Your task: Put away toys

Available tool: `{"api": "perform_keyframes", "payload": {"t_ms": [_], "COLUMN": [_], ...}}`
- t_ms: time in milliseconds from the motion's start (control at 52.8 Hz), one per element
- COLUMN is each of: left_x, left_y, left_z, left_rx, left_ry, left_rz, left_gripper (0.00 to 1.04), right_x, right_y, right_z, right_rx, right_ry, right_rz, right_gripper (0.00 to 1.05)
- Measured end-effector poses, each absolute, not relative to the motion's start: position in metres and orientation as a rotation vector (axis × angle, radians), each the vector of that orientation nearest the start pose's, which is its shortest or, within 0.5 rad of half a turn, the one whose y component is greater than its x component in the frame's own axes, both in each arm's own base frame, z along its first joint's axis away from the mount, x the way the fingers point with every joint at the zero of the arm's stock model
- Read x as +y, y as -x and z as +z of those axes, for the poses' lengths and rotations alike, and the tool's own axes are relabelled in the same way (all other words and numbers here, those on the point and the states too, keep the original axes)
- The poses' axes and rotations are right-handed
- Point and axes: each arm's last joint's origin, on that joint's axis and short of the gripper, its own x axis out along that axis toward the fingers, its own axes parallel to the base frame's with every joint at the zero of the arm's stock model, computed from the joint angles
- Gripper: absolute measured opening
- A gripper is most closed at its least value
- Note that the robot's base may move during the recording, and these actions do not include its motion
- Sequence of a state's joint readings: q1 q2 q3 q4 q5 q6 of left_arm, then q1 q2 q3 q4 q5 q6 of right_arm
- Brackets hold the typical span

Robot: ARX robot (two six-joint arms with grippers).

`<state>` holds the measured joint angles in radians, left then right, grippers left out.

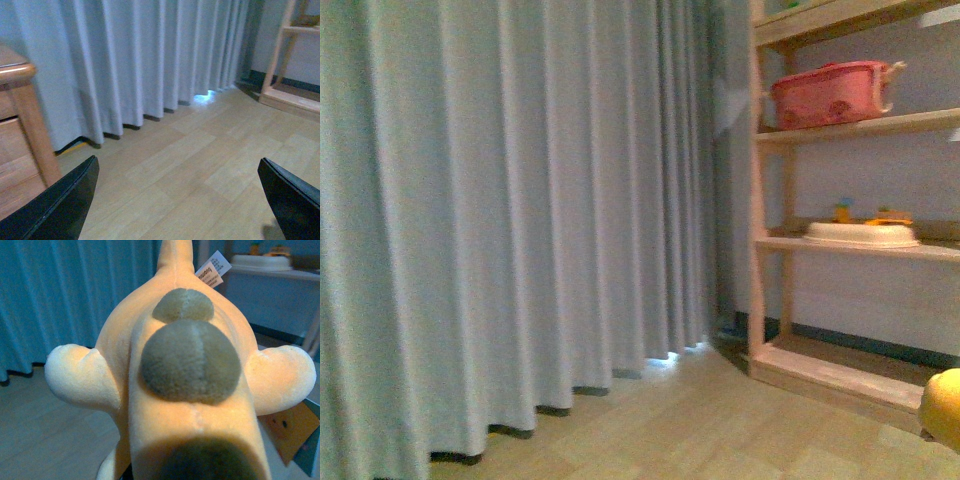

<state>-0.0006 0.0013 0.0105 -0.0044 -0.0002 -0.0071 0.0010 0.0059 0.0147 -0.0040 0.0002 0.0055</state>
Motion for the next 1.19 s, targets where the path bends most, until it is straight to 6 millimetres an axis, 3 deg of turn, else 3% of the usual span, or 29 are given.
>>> {"api": "perform_keyframes", "payload": {"t_ms": [1193], "left_x": [-0.0002], "left_y": [-0.0971], "left_z": [0.1666], "left_rx": [-0.006], "left_ry": [0.006], "left_rz": [-0.003], "left_gripper": [0.98], "right_x": [-0.0002], "right_y": [-0.0971], "right_z": [0.1677], "right_rx": [-0.006], "right_ry": [-0.006], "right_rz": [-0.002], "right_gripper": [0.07]}}
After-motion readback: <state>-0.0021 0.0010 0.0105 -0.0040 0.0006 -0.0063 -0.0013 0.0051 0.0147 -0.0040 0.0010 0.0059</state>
